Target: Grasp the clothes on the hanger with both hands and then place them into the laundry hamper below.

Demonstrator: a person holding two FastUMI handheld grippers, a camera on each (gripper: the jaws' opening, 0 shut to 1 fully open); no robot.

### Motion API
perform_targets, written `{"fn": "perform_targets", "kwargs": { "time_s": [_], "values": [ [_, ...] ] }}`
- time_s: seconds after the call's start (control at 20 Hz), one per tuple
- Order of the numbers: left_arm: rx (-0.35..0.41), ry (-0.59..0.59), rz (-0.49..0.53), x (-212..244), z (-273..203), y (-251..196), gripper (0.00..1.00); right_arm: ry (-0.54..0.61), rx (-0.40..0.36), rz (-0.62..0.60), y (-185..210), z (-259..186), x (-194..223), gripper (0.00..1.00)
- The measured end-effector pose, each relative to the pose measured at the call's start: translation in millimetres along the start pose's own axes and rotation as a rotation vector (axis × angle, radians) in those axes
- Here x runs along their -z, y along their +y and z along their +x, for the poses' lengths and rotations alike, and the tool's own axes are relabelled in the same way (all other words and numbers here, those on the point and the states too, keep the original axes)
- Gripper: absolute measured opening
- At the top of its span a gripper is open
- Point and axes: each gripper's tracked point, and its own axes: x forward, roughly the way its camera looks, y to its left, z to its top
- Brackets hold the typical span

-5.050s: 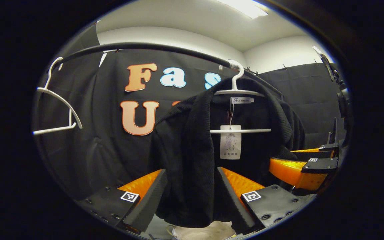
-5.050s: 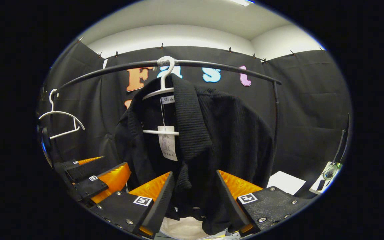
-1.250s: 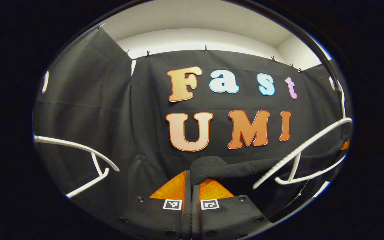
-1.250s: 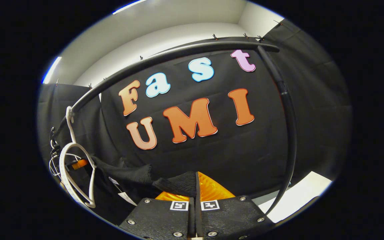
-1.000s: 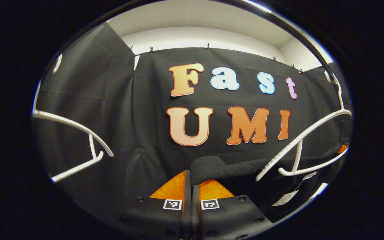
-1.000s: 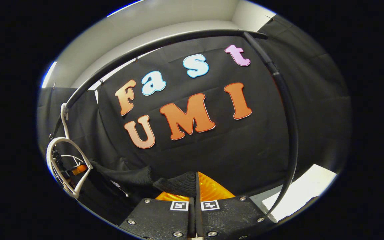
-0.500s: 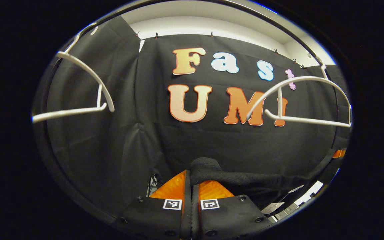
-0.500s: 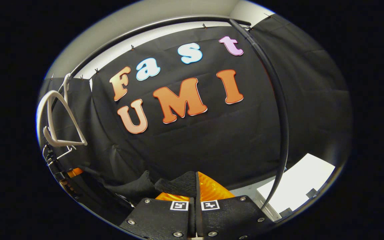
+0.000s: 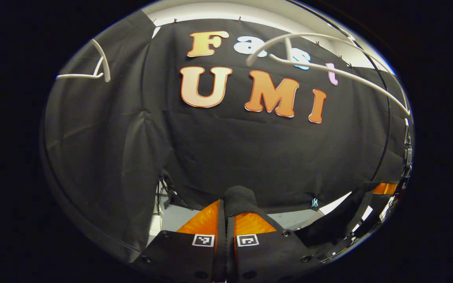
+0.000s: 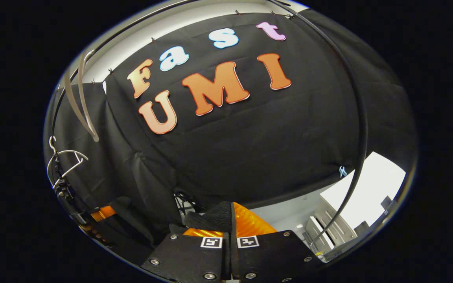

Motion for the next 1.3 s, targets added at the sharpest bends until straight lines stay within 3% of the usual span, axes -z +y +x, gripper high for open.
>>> {"fn": "perform_targets", "kwargs": {
  "time_s": [0.4, 0.65, 0.85, 1.0, 1.05, 1.1, 1.15, 1.2, 1.3],
  "values": [
    [0.112, 0.202, 0.013, 88.4, 22.3, -72.6, 0.07, 0.158, -0.002, -0.023, 35.6, 46.0, 97.0, 0.0],
    [0.082, 0.402, 0.001, 153.9, 23.6, -75.5, 0.07, 0.278, 0.065, -0.085, 26.7, 62.4, 153.9, 0.04],
    [0.064, 0.503, 0.008, 188.3, 22.3, -69.6, 0.08, 0.346, 0.124, -0.1, 14.6, 67.2, 174.9, 0.11],
    [0.048, 0.53, -0.015, 198.1, 17.0, -66.0, 0.16, 0.347, 0.126, -0.087, 14.0, 63.1, 169.6, 0.25],
    [0.039, 0.521, -0.025, 196.0, 18.0, -63.9, 0.28, 0.344, 0.131, -0.093, 9.9, 59.8, 168.6, 0.29],
    [0.029, 0.508, -0.028, 190.2, 19.1, -60.9, 0.28, 0.342, 0.138, -0.099, 7.7, 54.6, 167.7, 0.33],
    [0.023, 0.495, -0.026, 184.8, 19.9, -57.9, 0.46, 0.34, 0.141, -0.107, 6.1, 53.0, 166.2, 0.39],
    [0.02, 0.484, -0.022, 181.6, 21.7, -56.8, 0.43, 0.339, 0.141, -0.11, 6.6, 47.5, 165.7, 0.43],
    [0.007, 0.471, -0.018, 173.8, 16.0, -52.2, 0.55, 0.334, 0.146, -0.118, 8.1, 43.2, 163.6, 0.58]
  ]
}}
